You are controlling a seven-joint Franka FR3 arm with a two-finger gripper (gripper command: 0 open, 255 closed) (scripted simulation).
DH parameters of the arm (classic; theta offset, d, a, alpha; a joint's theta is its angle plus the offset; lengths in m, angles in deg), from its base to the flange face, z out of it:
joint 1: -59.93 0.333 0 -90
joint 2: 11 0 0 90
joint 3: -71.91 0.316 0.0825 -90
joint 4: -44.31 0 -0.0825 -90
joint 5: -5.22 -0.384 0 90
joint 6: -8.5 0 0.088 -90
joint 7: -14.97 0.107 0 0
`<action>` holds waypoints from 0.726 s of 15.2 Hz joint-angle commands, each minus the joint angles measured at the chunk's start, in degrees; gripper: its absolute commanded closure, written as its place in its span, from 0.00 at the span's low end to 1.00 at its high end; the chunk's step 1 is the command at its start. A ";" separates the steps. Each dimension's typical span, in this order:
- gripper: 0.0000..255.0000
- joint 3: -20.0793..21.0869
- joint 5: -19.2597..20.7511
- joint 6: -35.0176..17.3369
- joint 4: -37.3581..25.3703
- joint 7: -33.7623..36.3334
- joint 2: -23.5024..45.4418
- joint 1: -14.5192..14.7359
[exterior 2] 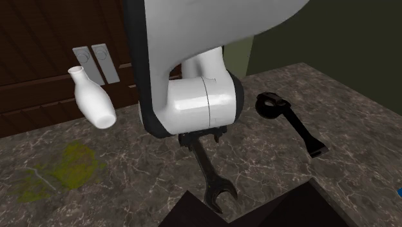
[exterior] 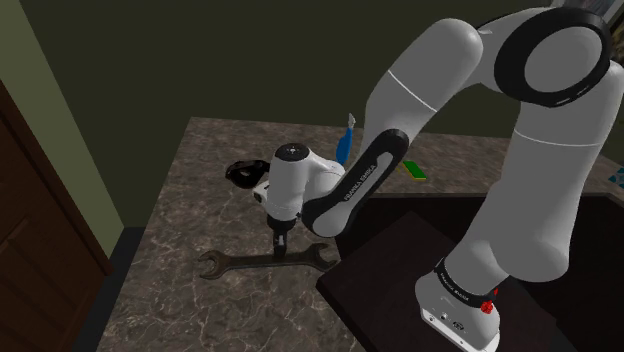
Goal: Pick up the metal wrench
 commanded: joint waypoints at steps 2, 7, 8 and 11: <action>0.00 -2.21 4.45 -2.89 -2.82 1.87 5.65 3.02; 0.00 -4.65 6.59 -5.87 -4.10 3.67 9.84 4.99; 0.00 -5.13 6.96 -6.45 -4.40 4.00 10.68 5.38; 1.00 -5.41 7.15 -6.73 -4.73 4.18 11.29 5.64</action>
